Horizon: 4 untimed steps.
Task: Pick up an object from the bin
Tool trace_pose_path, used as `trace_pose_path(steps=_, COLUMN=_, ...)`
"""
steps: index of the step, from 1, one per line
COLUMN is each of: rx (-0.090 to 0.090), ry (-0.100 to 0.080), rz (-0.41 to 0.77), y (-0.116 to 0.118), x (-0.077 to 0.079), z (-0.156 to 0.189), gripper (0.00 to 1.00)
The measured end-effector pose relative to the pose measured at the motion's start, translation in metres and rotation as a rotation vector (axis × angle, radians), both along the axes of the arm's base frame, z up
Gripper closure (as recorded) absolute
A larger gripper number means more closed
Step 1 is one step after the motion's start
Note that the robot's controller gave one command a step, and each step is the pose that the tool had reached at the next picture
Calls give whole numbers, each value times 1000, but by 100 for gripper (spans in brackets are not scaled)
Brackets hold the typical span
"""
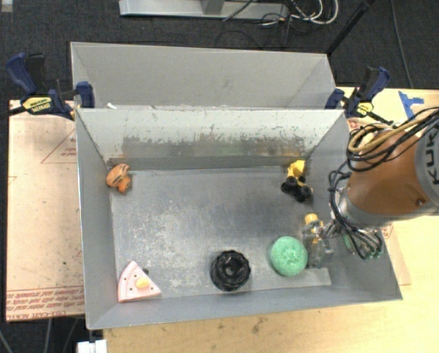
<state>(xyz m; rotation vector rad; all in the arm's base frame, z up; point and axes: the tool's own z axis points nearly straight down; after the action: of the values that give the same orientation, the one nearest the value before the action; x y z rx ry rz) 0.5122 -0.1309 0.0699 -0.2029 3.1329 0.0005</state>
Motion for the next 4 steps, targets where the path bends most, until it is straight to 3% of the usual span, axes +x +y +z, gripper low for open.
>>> trace_pose_path(steps=1, rx=0, ry=0, rz=1, y=0, x=0, z=0, gripper=0)
trace_pose_path(steps=3, rx=0, ry=0, rz=3, y=1, x=0, z=0, gripper=0)
trace_pose_path(steps=4, rx=1, ry=-1, rz=-20, y=-1, x=31, z=0, gripper=0)
